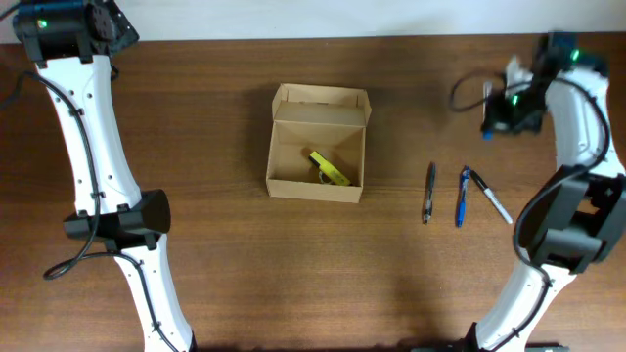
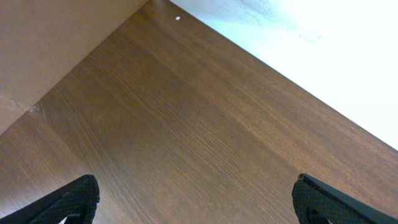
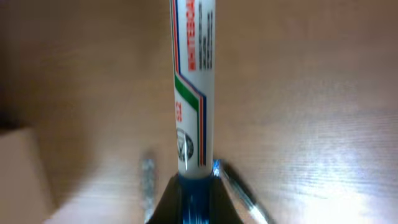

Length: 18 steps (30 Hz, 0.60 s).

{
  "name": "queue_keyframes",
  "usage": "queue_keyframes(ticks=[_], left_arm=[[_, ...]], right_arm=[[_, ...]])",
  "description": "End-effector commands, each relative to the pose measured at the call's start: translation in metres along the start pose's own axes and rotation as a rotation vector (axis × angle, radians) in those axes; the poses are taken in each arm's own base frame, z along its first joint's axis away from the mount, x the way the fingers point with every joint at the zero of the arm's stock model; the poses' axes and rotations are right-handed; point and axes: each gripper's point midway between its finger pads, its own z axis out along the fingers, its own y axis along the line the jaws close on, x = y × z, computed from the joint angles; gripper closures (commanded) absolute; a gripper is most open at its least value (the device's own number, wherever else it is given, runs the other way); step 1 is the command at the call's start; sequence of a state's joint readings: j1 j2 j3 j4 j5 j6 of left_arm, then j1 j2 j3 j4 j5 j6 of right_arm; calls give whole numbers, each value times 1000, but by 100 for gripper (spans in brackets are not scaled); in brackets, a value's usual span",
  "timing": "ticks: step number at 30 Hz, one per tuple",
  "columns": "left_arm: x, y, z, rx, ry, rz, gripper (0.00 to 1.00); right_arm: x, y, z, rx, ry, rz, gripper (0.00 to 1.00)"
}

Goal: Pack container

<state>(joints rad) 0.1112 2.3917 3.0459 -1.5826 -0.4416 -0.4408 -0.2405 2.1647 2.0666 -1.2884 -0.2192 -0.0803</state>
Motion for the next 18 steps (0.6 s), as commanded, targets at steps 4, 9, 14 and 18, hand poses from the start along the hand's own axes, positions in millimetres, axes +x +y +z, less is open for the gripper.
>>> queue_keyframes(ticks=[4, 9, 14, 18], left_arm=[[-7, 8, -13, 5, -23, -9, 0], [-7, 8, -13, 5, -23, -8, 0], [-7, 8, -13, 5, -23, -9, 0], [-7, 8, -13, 5, -23, -8, 0]], right_arm=[[-31, 136, -95, -87, -228, -478, 96], [-10, 231, -109, -128, -295, -895, 96], [41, 289, -73, -183, -176, -1266, 96], [78, 304, -33, -226, -44, -1463, 96]])
